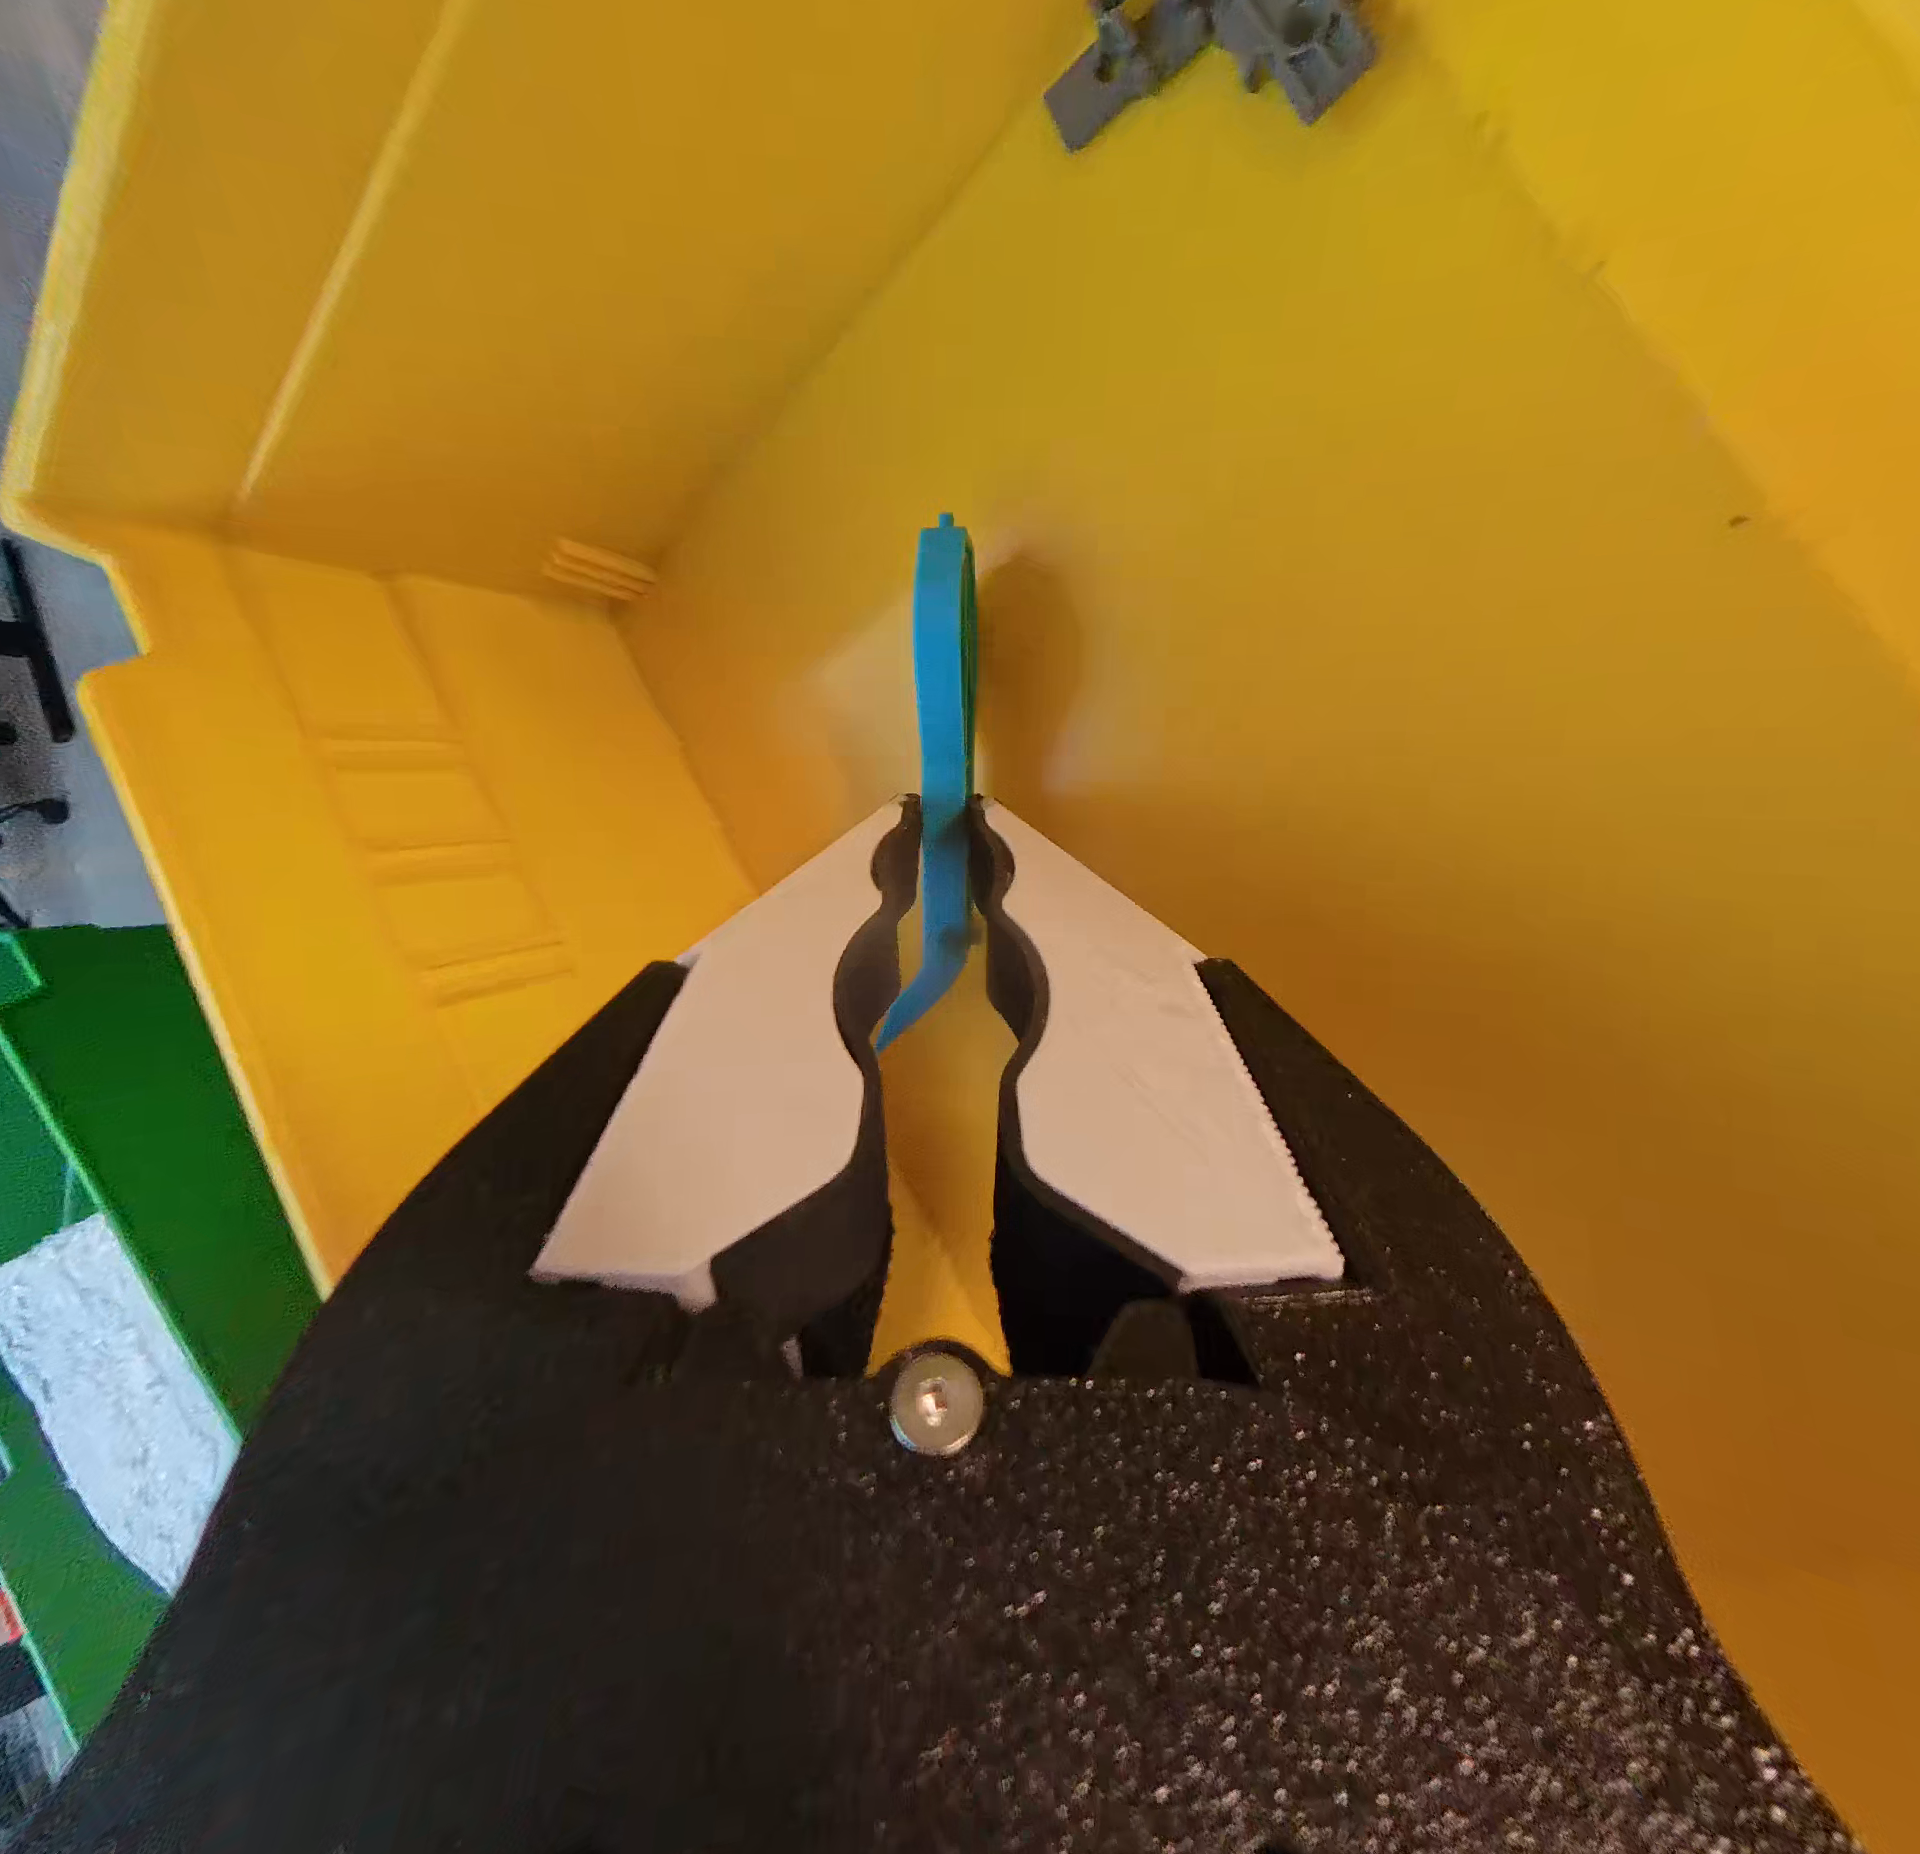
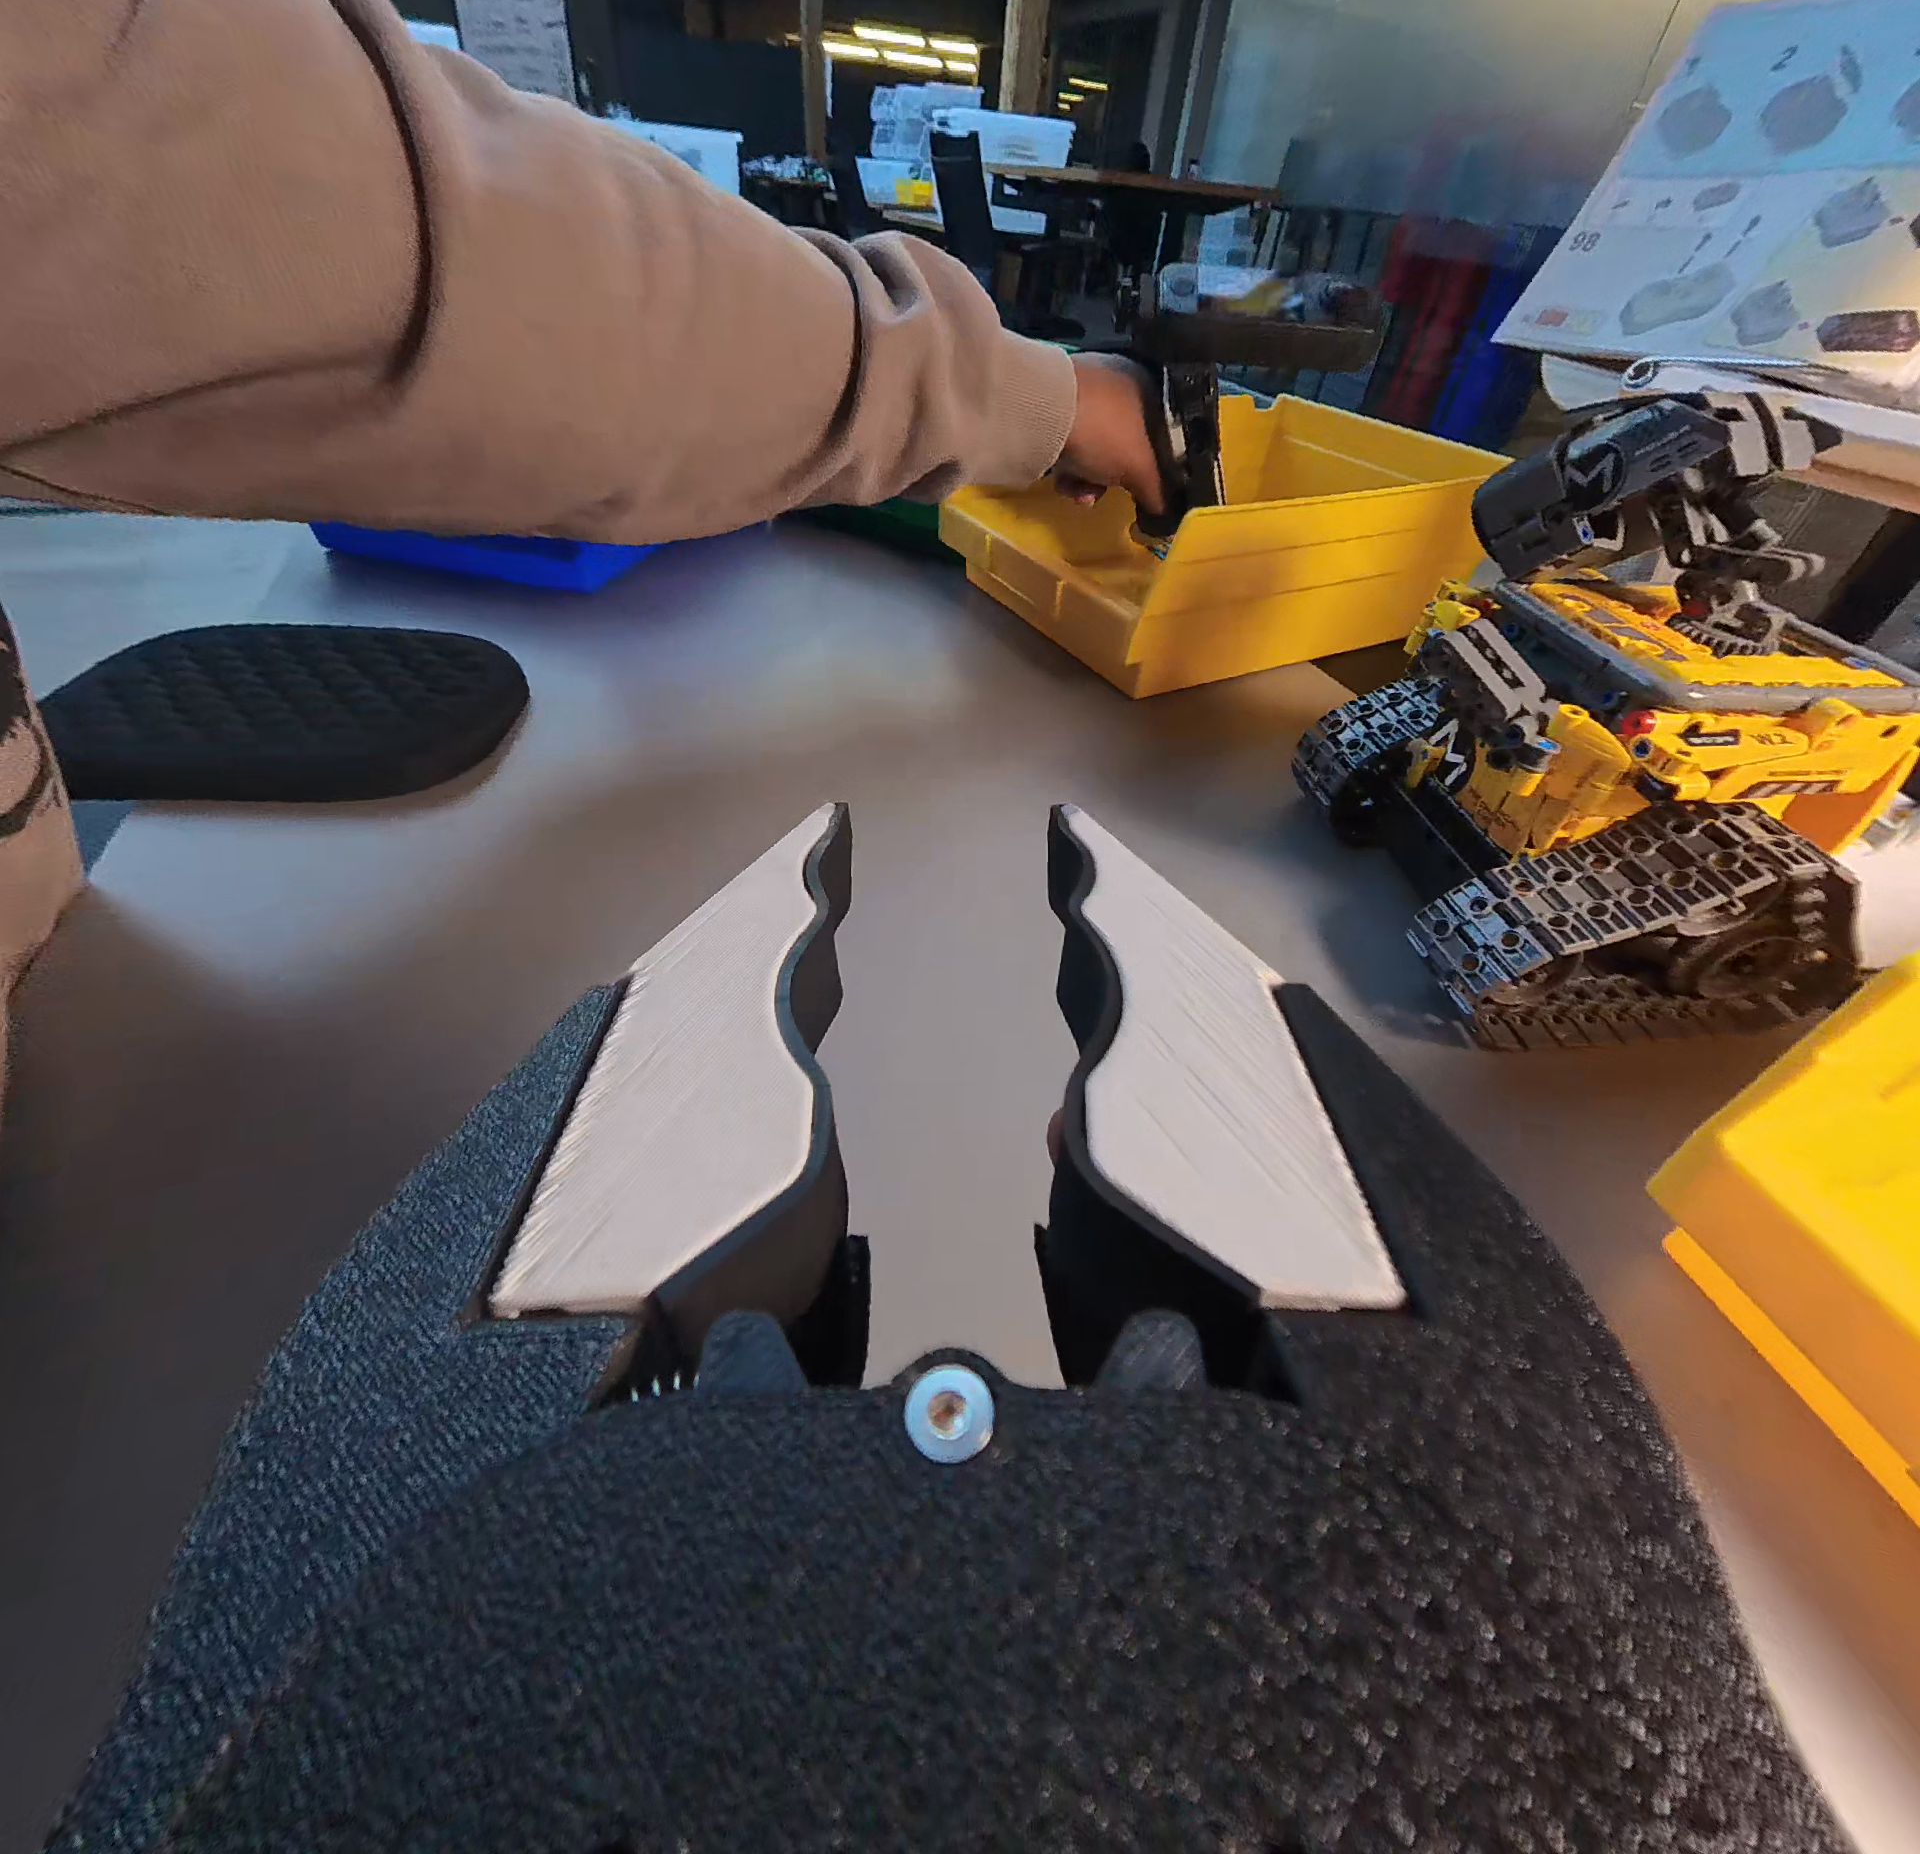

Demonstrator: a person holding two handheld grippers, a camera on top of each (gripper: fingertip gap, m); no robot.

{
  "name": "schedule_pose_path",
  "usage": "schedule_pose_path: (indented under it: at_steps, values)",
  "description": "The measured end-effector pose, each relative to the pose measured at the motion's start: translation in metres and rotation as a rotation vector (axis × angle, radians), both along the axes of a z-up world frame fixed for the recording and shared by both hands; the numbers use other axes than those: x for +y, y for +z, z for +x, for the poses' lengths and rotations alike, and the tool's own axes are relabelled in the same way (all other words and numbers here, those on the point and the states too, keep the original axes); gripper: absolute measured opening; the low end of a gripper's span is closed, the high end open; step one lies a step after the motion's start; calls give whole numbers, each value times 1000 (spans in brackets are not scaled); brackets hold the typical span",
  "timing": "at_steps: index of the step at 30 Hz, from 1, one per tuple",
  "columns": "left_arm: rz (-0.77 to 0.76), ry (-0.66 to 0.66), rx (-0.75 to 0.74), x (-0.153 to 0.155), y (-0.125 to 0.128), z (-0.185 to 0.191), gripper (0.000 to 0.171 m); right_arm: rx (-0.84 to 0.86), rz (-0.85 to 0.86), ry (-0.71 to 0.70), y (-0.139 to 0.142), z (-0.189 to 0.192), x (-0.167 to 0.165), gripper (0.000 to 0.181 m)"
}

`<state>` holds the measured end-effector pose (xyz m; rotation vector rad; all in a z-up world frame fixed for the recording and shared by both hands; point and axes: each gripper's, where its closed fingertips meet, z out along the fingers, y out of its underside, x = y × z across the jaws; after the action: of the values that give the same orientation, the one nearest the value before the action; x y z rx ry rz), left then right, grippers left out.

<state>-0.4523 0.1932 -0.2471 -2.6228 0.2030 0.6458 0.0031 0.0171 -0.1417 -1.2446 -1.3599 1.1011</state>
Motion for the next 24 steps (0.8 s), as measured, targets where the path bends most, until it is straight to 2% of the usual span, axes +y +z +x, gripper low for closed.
schedule_pose_path:
  at_steps: [2, 4, 8, 11, 14, 17, 19, 22, 24]
  values:
    - [30, 2, -32, 4, 8, 1, 22, 0, -12, -4, -1, 1, 2, 38]
    - [116, -19, -101, 8, 33, 11, 29, -1, -10, 0, -2, 1, 2, 38]
    - [299, -78, -289, -7, 119, 36, 39, -12, 0, 9, -4, 0, -2, 37]
    - [343, -124, -324, -57, 184, 44, 48, -18, 9, 12, -4, -2, -6, 37]
    - [295, -84, -275, -146, 219, 28, 66, -4, 10, 23, 2, -2, -12, 37]
    - [263, 103, -215, -260, 223, -18, 72, 9, 1, 40, 7, -1, -18, 35]
    - [250, 301, -199, -348, 209, -55, 75, 5, -9, 47, 7, -2, -21, 34]
    - [197, 615, -193, -482, 164, -99, 85, -2, -16, 64, 7, -3, -24, 34]
    - [221, 752, -262, -540, 131, -105, 87, 8, -32, 82, 9, -4, -27, 34]
